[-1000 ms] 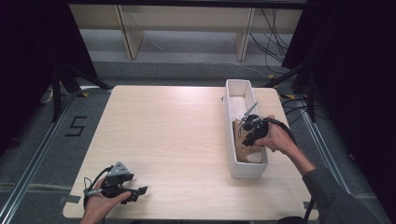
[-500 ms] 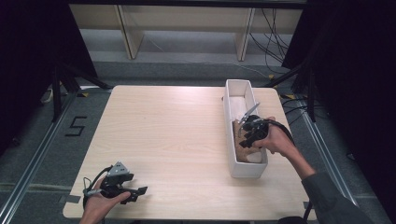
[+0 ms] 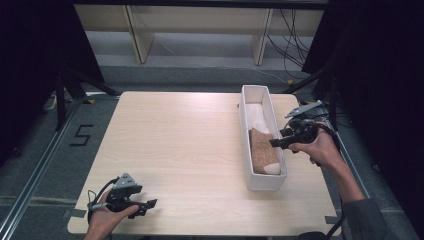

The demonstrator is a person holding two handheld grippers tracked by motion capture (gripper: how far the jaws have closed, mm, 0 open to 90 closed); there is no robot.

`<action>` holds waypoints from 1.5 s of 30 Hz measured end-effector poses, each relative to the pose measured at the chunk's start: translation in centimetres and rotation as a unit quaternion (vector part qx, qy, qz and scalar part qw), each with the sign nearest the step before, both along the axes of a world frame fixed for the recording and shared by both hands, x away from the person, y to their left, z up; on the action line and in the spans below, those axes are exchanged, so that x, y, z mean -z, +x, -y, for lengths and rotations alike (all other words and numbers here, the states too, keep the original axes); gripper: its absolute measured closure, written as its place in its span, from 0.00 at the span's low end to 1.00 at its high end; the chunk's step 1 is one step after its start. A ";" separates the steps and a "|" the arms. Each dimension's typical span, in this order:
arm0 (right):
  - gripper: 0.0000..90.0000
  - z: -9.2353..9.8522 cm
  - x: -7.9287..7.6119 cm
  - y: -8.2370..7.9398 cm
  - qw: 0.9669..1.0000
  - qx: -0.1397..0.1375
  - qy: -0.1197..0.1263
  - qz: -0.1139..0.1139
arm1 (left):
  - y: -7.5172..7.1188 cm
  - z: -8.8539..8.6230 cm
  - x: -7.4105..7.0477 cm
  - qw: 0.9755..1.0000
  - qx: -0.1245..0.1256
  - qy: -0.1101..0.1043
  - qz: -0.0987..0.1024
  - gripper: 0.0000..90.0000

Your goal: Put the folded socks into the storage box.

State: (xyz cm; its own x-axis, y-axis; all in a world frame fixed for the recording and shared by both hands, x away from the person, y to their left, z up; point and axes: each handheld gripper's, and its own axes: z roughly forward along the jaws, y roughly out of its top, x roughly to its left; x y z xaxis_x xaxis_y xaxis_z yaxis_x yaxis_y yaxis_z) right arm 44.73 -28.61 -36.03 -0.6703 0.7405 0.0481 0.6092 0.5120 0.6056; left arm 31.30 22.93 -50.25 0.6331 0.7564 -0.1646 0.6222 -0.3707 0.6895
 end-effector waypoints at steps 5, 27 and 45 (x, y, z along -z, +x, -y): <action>0.34 1.3 0.0 -0.9 0.999 0.027 0.019 0.007 | 0.0 -0.3 0.1 1.000 0.004 0.007 -0.002 0.23; 0.26 5.1 1.3 -4.9 0.994 0.080 0.044 0.052 | -0.3 -0.8 0.2 1.000 0.001 0.014 -0.005 0.23; 0.25 6.5 4.8 -9.9 0.992 0.107 0.058 0.016 | -0.3 -0.9 0.4 1.000 -0.006 0.014 -0.004 0.23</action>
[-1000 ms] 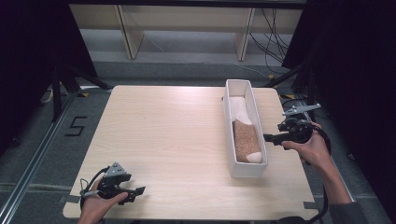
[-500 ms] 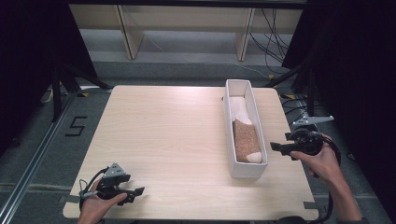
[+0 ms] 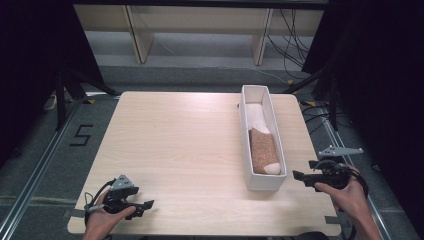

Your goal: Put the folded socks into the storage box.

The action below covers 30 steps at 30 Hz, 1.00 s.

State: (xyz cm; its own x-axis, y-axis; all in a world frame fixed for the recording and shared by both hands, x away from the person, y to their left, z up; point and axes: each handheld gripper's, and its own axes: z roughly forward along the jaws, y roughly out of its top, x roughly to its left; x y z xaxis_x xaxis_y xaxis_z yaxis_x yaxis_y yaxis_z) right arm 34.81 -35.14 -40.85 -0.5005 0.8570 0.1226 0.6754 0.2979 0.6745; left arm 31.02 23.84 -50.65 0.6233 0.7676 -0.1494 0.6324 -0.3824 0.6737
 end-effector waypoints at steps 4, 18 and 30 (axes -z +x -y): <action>0.25 -0.2 1.0 -0.7 1.000 -0.005 0.008 -0.009 | 0.0 0.0 0.0 1.000 0.000 0.000 0.001 0.22; 0.25 -1.5 3.4 -2.8 1.000 -0.017 0.001 -0.017 | 0.0 0.0 0.1 1.000 -0.003 0.003 0.011 0.21; 0.25 -2.2 5.9 -3.5 0.999 -0.049 -0.007 -0.018 | 0.0 0.3 0.3 1.000 -0.007 0.007 0.016 0.21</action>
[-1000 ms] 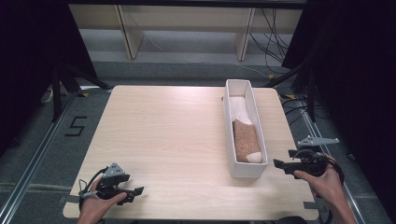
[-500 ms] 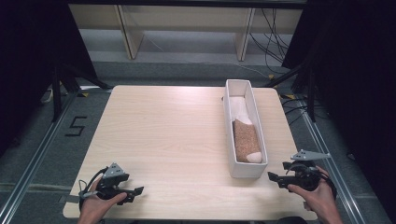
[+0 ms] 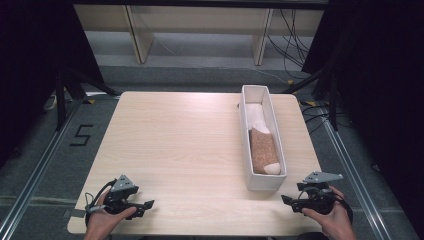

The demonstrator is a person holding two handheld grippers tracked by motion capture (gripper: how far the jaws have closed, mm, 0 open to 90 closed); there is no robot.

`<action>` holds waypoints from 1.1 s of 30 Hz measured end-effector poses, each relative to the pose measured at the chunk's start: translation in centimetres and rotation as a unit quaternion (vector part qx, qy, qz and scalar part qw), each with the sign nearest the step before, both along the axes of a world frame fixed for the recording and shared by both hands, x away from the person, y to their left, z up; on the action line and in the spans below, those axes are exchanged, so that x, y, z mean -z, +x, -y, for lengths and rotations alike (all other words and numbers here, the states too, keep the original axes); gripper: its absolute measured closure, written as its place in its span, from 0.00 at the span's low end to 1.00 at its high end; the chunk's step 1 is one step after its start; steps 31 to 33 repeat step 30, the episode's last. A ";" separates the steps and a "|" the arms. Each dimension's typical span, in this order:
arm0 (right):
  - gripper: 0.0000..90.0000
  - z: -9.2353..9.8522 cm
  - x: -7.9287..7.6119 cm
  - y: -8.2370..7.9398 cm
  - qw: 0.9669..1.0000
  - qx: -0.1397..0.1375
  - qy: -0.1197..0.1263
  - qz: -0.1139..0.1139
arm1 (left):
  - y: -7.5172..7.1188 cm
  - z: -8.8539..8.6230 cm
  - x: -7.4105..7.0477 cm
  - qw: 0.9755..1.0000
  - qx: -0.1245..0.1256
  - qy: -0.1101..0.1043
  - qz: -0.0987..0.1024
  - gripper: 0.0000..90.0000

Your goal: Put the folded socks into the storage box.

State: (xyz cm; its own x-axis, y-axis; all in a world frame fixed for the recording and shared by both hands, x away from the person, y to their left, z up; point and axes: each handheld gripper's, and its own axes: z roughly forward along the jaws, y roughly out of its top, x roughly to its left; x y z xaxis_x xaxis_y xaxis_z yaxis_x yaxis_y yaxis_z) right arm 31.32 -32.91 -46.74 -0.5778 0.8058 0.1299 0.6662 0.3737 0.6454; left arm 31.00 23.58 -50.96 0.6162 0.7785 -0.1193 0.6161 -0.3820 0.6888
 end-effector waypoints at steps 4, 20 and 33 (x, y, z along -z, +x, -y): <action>0.25 -0.2 0.2 -0.4 1.000 0.010 -0.029 0.003 | 0.0 0.1 0.0 1.000 0.003 0.001 0.000 0.21; 0.22 -0.4 1.6 -1.7 0.999 0.024 -0.041 -0.006 | -0.2 0.3 0.1 1.000 0.007 -0.004 0.005 0.21; 0.22 -0.2 1.7 -1.6 0.999 0.019 -0.045 -0.009 | -0.2 0.5 0.3 1.000 0.004 -0.007 0.002 0.21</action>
